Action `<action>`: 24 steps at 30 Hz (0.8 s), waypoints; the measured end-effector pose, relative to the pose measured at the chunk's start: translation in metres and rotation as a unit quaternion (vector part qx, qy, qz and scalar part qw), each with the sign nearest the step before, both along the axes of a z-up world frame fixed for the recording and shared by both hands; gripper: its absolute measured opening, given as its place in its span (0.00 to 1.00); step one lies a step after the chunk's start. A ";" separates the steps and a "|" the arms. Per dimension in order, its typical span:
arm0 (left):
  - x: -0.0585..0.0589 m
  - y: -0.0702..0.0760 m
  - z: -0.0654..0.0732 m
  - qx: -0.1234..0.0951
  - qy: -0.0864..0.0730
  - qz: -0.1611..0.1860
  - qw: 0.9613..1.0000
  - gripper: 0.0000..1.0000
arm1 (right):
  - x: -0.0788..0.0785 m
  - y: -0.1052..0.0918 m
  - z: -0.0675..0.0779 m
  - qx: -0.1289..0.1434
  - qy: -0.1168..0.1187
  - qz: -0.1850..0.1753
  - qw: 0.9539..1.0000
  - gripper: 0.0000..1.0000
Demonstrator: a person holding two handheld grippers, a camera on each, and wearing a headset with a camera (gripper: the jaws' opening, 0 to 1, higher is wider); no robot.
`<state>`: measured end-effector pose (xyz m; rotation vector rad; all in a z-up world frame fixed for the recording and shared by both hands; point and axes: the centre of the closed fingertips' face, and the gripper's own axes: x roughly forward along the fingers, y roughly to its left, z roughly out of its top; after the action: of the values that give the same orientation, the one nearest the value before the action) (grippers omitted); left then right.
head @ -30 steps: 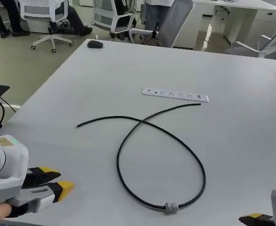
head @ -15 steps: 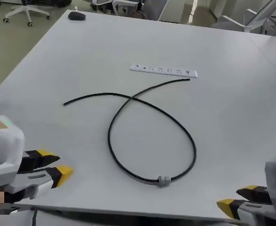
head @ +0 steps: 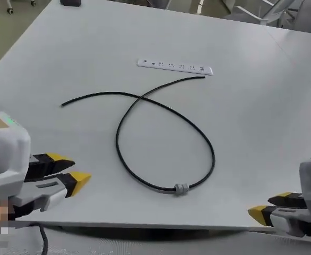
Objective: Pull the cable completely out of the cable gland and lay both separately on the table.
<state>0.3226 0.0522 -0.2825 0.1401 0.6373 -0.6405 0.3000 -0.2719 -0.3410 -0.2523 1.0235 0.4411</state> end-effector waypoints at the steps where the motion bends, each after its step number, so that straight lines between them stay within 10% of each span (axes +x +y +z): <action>1: 0.000 0.001 -0.001 0.011 -0.002 -0.002 1.000 0.25 | 0.000 0.003 0.001 0.004 -0.001 0.006 1.000 0.33; 4: 0.007 0.001 0.008 0.103 -0.057 -0.044 0.992 0.21 | 0.001 0.010 0.003 0.021 -0.006 0.017 1.000 0.33; 9: 0.014 -0.030 0.035 0.108 -0.075 -0.067 0.989 0.24 | -0.006 0.046 0.009 0.123 0.010 0.084 0.989 0.36; 11: 0.020 -0.052 0.039 0.098 -0.076 -0.083 0.989 0.24 | -0.007 0.049 0.006 0.125 0.021 0.135 0.983 0.34; 16: 0.022 -0.120 0.014 0.050 -0.022 -0.175 0.983 0.26 | 0.009 0.056 -0.001 0.132 0.030 0.220 0.966 0.30; 22: 0.030 -0.148 -0.022 0.065 0.028 -0.225 0.972 0.22 | 0.022 0.066 0.000 0.124 0.024 0.253 0.959 0.26; 24: 0.033 -0.166 -0.029 0.034 0.043 -0.239 0.970 0.24 | 0.025 0.070 0.000 0.127 0.022 0.252 0.959 0.26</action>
<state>0.3559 -0.1140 -0.3117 0.3379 0.7160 -1.0935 0.3248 -0.2016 -0.3406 -0.2714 0.9294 1.0372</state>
